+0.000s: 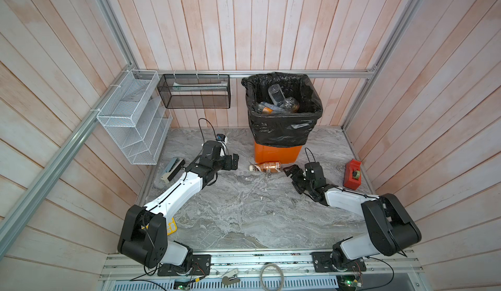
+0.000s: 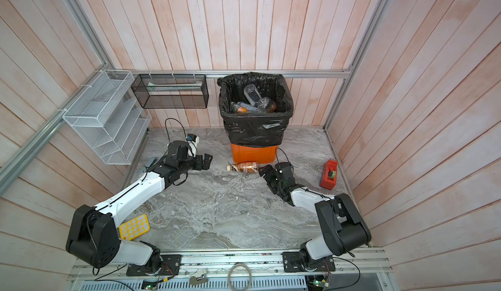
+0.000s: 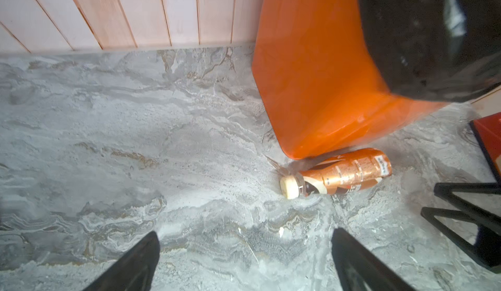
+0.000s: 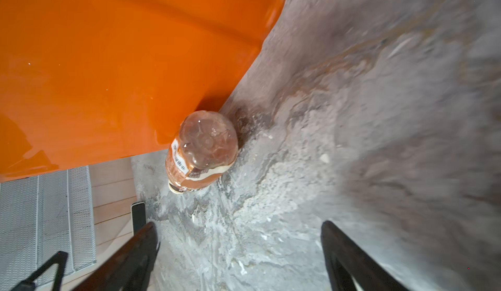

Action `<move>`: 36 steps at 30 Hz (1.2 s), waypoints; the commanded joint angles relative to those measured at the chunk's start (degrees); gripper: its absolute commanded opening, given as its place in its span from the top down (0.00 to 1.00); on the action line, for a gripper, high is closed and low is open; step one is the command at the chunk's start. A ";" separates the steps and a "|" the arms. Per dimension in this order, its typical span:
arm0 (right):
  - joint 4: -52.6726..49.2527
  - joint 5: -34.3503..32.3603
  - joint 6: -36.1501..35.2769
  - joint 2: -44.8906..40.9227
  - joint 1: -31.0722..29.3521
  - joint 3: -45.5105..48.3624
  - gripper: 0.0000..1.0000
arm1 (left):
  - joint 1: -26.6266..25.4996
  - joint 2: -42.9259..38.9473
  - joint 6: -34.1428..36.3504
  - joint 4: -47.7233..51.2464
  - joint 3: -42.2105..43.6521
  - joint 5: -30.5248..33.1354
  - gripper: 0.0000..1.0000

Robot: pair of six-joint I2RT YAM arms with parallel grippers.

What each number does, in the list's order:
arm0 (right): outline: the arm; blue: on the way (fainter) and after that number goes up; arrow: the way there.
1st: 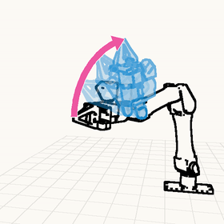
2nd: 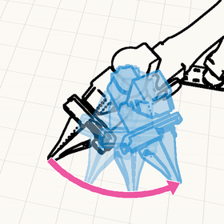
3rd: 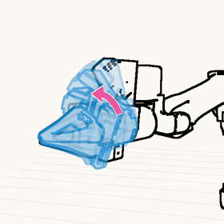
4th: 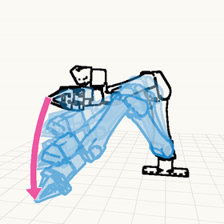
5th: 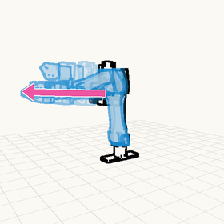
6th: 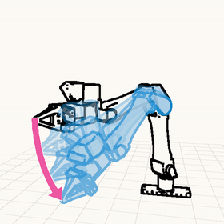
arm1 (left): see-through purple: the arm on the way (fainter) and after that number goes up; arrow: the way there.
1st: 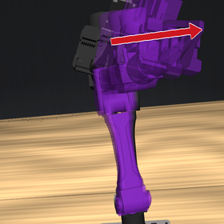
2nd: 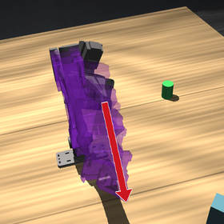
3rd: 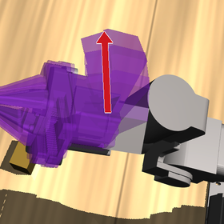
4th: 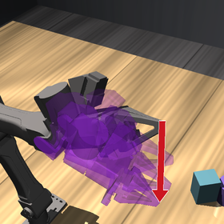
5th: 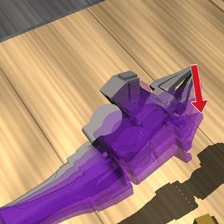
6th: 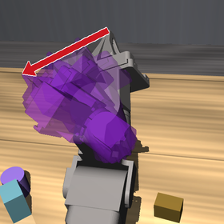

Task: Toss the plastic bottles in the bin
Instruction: 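Reach the right gripper to the brown milk-tea bottle and grasp it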

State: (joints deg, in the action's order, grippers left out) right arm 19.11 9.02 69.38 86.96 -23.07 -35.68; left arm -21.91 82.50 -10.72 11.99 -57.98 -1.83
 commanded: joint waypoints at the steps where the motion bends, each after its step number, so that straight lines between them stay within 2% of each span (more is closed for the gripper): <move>1: 2.80 -2.56 7.41 3.48 -3.12 -4.08 0.07 | -0.14 -0.22 -1.60 -1.15 2.32 -1.51 0.00; 4: 3.46 -2.77 10.64 6.73 -4.96 -6.64 0.09 | -0.15 -0.60 -1.76 -1.16 4.24 -1.13 0.00; 10: -1.49 -4.65 13.38 11.13 -7.07 -12.71 0.14 | -0.15 -1.15 -2.11 0.07 6.61 0.16 0.00; 16: -9.78 -7.21 14.08 15.09 -7.80 -18.74 0.18 | -0.15 -2.01 -2.45 -0.56 8.47 -0.19 0.00; 23: -14.42 -9.05 14.78 18.67 -7.86 -23.21 0.22 | -0.12 -3.21 -2.97 -0.68 9.62 -0.15 0.00; 30: -17.07 -9.23 13.61 22.59 -7.82 -24.35 0.26 | -0.15 -3.69 -3.05 -0.01 9.96 0.71 0.00; 36: -16.64 -9.57 13.80 23.28 -7.70 -22.93 0.35 | 0.08 -4.17 -3.03 0.75 10.12 1.81 0.00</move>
State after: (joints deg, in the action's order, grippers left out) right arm 6.42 1.06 83.66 108.22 -30.61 -59.79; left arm -21.91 79.96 -13.19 12.12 -48.95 -1.23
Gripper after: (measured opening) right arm 0.659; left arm 0.997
